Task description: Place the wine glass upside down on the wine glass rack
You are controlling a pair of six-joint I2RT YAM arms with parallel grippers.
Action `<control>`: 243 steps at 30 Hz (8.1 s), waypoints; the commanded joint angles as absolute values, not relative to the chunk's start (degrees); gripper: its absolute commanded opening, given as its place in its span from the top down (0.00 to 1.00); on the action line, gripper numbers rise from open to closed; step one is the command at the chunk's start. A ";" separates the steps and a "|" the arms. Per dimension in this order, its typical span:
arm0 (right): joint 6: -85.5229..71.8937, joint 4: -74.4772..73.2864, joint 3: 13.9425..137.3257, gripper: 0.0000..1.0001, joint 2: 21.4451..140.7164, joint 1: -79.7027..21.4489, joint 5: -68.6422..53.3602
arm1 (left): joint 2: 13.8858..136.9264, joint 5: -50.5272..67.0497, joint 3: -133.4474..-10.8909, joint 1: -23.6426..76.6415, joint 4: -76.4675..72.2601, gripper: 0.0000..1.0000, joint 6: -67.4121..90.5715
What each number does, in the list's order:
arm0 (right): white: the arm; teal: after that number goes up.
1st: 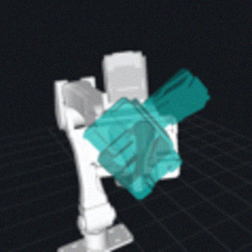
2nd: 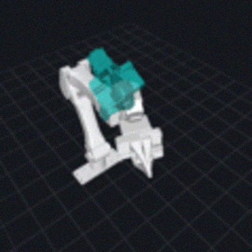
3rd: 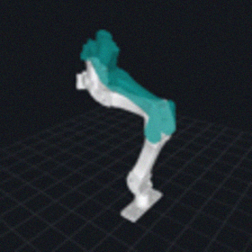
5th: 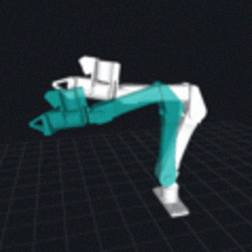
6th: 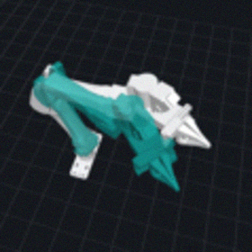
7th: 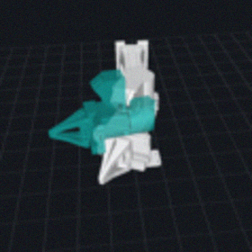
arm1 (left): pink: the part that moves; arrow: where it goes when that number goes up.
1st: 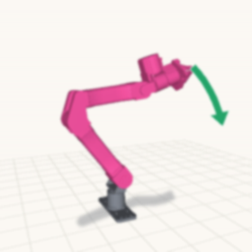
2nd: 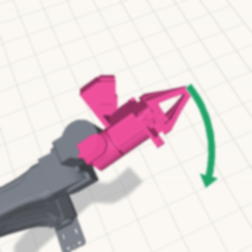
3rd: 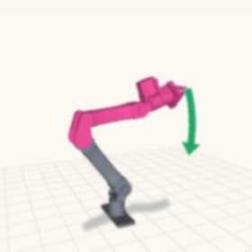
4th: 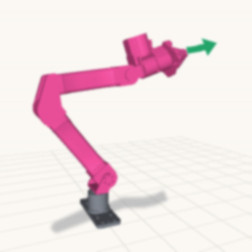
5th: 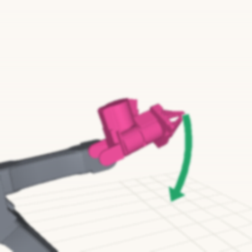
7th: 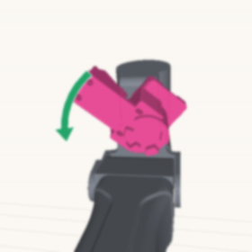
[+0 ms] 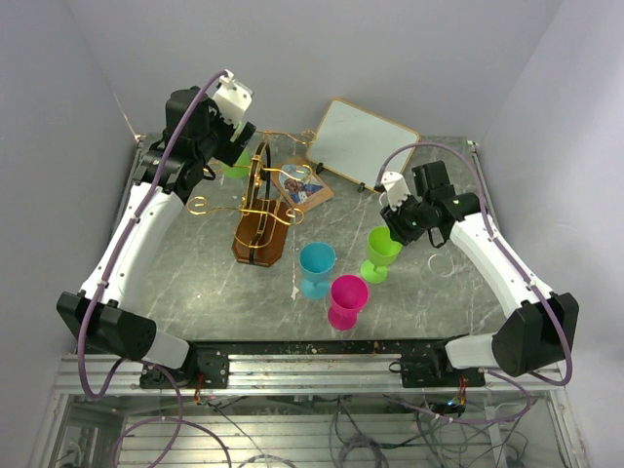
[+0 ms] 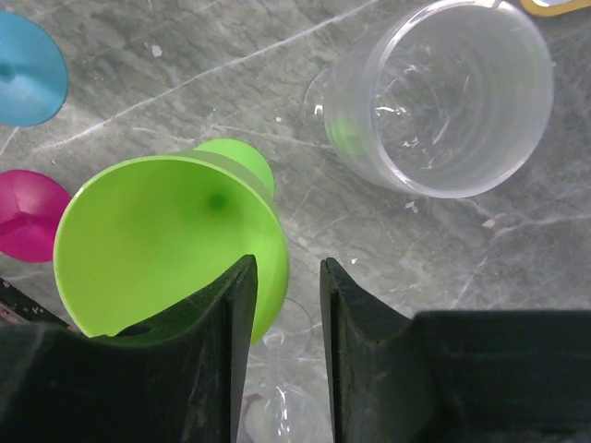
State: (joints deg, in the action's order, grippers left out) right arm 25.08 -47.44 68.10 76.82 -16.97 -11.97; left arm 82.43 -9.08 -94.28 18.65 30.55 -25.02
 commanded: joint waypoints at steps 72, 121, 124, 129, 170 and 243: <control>7.20 -31.24 113.60 1.00 82.70 -17.34 -24.22 | 98.44 38.84 -103.19 23.58 -0.07 0.28 35.74; 16.79 -25.95 90.14 0.18 70.76 -16.37 -11.21 | 94.35 17.90 -104.60 9.64 13.07 0.93 27.04; 19.23 -23.63 82.12 0.18 66.79 -15.59 -10.50 | 95.60 10.30 -108.90 9.58 16.05 0.93 18.61; 22.81 -20.92 70.16 0.17 62.13 -14.50 -11.72 | 98.16 0.80 -114.92 9.58 17.55 0.93 9.60; 20.13 -15.53 55.46 0.18 61.27 -5.69 -19.86 | 118.03 -28.95 -120.14 34.64 9.23 0.93 -63.57; 20.17 -14.50 54.05 0.18 61.87 -3.10 -21.70 | 111.35 -25.48 -113.10 42.37 24.57 0.93 -54.93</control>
State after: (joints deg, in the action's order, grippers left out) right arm 20.01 -15.92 54.68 61.65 -3.73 -20.99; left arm 113.45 -28.29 -110.74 41.63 25.78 -56.55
